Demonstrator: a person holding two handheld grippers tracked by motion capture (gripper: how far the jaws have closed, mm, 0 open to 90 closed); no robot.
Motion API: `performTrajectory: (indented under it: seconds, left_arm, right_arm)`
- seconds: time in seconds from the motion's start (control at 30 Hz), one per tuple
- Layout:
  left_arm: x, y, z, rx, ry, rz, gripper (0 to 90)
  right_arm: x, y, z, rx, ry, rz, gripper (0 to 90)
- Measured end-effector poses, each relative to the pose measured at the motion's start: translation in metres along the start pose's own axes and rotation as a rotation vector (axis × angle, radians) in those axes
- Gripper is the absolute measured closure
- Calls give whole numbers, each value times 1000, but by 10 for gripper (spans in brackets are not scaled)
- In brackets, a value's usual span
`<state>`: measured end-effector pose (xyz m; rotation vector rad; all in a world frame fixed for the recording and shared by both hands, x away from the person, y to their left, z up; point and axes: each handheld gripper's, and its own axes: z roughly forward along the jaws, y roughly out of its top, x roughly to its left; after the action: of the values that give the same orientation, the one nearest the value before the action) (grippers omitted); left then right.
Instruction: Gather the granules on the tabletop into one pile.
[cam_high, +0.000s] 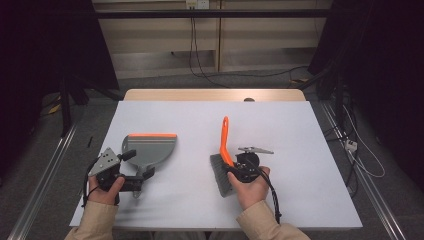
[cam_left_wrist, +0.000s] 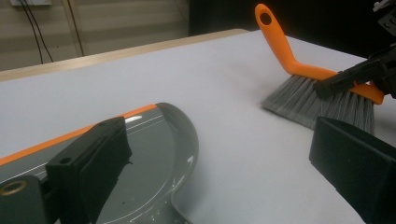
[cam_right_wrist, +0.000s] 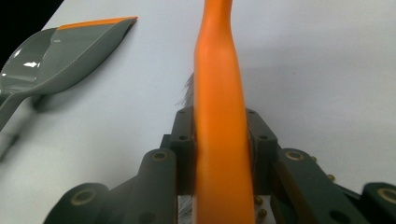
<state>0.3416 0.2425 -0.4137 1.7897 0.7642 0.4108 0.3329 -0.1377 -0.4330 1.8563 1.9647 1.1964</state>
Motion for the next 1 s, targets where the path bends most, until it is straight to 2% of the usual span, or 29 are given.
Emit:
performTrajectory:
  seconds: [0.23,0.47,0.67,0.87,1.0]
  left_arm:
    - [-1,0,1,0,-2,3,47]
    - [-2,0,2,4,-6,6,47]
    - [-2,0,3,4,-7,5,47]
    - [-1,0,3,7,-4,8,47]
    - [-1,0,3,6,-5,7,48]
  right_arm:
    - [-5,0,-4,-9,-14,4,705]
    - [-7,0,-6,-16,-3,25,706]
    - [-5,4,-5,-21,28,51,712]
    - [1,17,-11,-51,98,80,713]
    - [0,31,-16,-76,125,58,713]
